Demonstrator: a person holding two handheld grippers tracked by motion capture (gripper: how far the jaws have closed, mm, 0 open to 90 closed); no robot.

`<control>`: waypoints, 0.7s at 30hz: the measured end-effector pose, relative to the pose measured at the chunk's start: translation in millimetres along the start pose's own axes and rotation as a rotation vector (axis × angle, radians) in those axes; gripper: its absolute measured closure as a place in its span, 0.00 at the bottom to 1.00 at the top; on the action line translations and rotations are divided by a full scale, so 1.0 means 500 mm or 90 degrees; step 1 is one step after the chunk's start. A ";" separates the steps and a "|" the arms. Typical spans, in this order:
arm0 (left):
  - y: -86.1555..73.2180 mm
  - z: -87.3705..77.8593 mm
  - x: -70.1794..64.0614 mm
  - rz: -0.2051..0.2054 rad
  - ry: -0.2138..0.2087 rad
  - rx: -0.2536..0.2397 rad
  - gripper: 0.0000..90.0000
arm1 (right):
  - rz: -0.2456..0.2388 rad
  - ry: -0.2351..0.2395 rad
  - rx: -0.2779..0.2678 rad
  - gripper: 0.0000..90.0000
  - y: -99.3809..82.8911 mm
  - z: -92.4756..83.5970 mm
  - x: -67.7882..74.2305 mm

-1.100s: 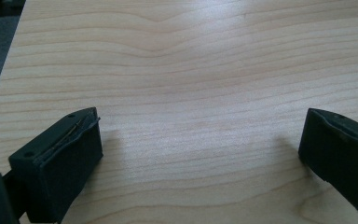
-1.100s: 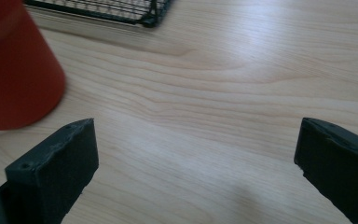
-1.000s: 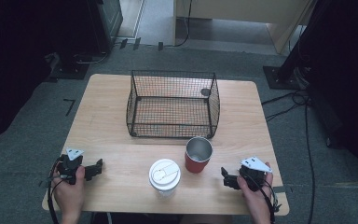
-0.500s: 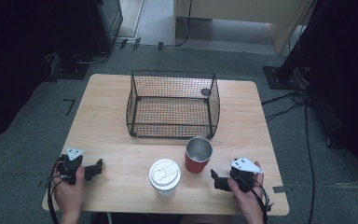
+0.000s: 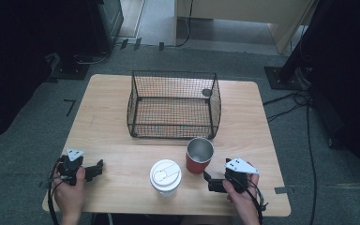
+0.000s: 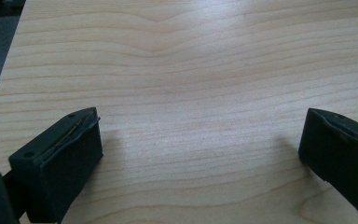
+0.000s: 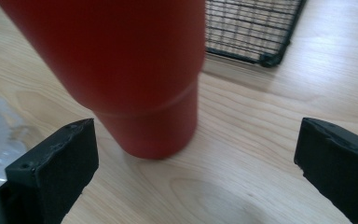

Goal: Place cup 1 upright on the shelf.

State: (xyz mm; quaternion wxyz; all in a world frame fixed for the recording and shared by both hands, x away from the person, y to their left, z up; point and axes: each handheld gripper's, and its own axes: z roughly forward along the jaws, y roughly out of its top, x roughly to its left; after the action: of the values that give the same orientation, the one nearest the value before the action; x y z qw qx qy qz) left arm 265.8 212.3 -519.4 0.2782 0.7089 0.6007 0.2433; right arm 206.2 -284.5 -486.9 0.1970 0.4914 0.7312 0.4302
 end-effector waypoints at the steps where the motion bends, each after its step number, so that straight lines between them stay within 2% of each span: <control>1: 0.000 0.000 0.000 0.000 0.000 0.000 0.00 | 0.000 0.000 0.000 0.00 0.000 0.000 0.000; 5: 0.000 0.000 0.000 0.000 0.000 0.000 0.00 | -0.004 0.016 -0.013 0.00 0.010 0.002 0.012; 8: 0.000 0.000 0.000 0.000 0.000 0.000 0.00 | -0.005 0.032 -0.039 0.00 0.019 0.005 0.021; 21: 0.000 0.000 0.000 0.000 0.000 0.000 0.00 | -0.006 0.025 -0.051 0.04 0.045 0.040 0.055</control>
State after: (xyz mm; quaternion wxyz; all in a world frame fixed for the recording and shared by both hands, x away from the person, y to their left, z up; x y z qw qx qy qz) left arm 265.8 212.3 -519.4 0.2784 0.7088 0.6007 0.2435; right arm 220.7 -247.9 -475.8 0.2041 0.4707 0.7196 0.4679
